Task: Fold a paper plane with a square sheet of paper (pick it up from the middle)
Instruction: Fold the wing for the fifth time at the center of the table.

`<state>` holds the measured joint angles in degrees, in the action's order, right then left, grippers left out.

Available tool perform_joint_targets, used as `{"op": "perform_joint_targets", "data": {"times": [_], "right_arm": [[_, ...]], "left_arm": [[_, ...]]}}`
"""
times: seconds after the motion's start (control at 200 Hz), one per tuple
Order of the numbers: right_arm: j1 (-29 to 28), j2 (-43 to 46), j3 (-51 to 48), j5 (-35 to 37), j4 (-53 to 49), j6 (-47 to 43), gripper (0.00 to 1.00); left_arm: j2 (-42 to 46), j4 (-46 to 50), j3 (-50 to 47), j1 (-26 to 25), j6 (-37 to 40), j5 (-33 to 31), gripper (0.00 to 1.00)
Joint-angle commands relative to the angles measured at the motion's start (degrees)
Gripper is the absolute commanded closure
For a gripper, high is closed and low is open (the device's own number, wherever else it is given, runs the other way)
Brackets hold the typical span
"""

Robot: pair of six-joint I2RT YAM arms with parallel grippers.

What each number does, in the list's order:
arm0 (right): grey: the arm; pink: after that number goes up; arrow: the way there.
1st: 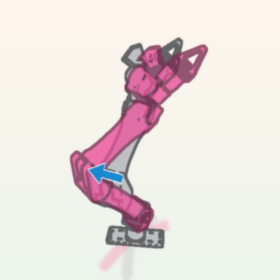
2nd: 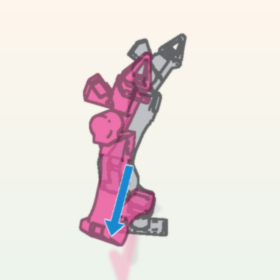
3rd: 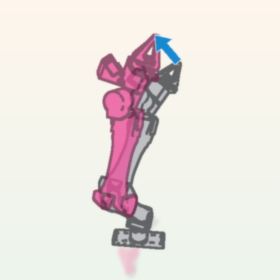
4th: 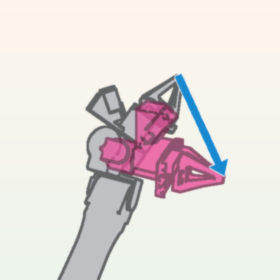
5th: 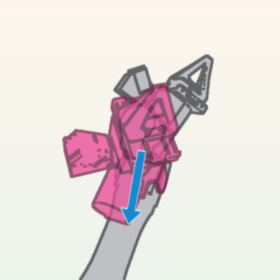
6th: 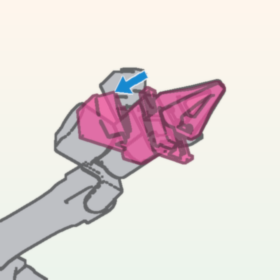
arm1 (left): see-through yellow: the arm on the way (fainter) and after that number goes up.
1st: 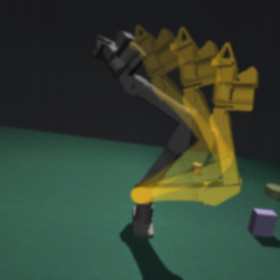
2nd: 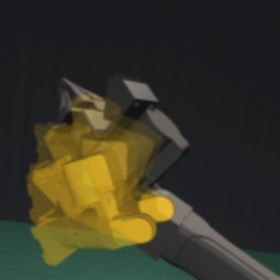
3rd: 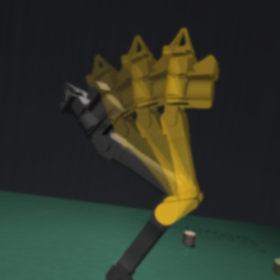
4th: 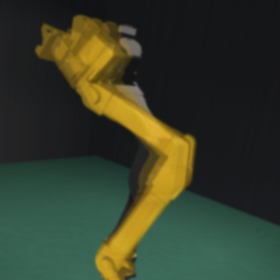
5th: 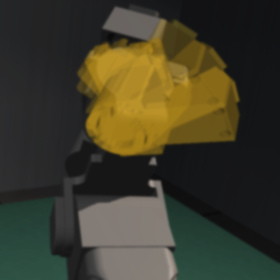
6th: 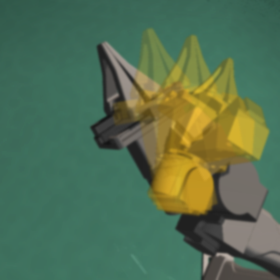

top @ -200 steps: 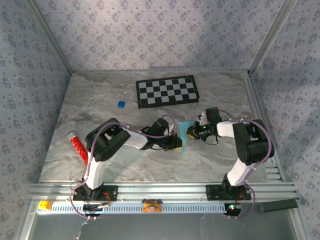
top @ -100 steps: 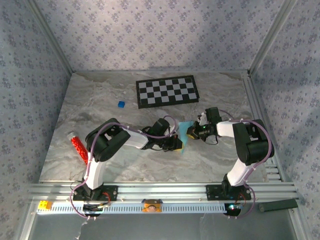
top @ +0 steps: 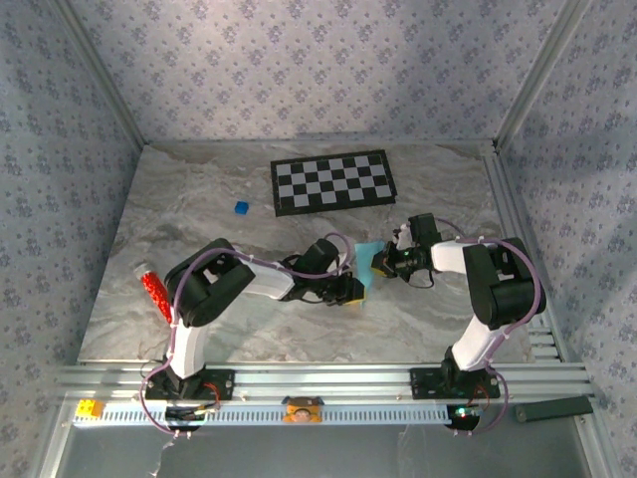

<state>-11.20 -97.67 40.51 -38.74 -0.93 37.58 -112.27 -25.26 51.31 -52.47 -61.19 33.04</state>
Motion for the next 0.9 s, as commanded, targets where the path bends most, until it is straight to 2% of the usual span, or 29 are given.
{"op": "perform_joint_targets", "data": {"times": [0.0, 0.535, 0.66, 0.805, 0.895], "right_arm": [[-0.66, -1.73, -0.66, 5.87, -5.14, -1.11, 0.94], [-1.32, -2.49, -0.33, 5.58, -4.88, -1.11, 0.94], [-1.39, -2.67, -0.30, 5.52, -4.79, -1.11, 0.94], [-1.46, -2.70, -0.25, 5.67, -4.87, -1.11, 0.94], [-1.45, -2.88, -0.28, 5.83, -4.89, -1.11, 0.95]], "left_arm": [[0.65, -3.43, -1.95, 1.05, -3.13, -1.41, 0.81], [-0.47, -4.27, -0.50, 1.75, -4.99, -2.87, 0.79], [-0.80, -3.99, 0.41, 1.75, -4.75, -2.17, 0.84], [-1.10, -3.69, 0.54, 1.64, -4.73, -1.32, 0.94], [-1.41, -3.61, 0.35, 1.49, -4.93, -0.25, 0.96]]}}
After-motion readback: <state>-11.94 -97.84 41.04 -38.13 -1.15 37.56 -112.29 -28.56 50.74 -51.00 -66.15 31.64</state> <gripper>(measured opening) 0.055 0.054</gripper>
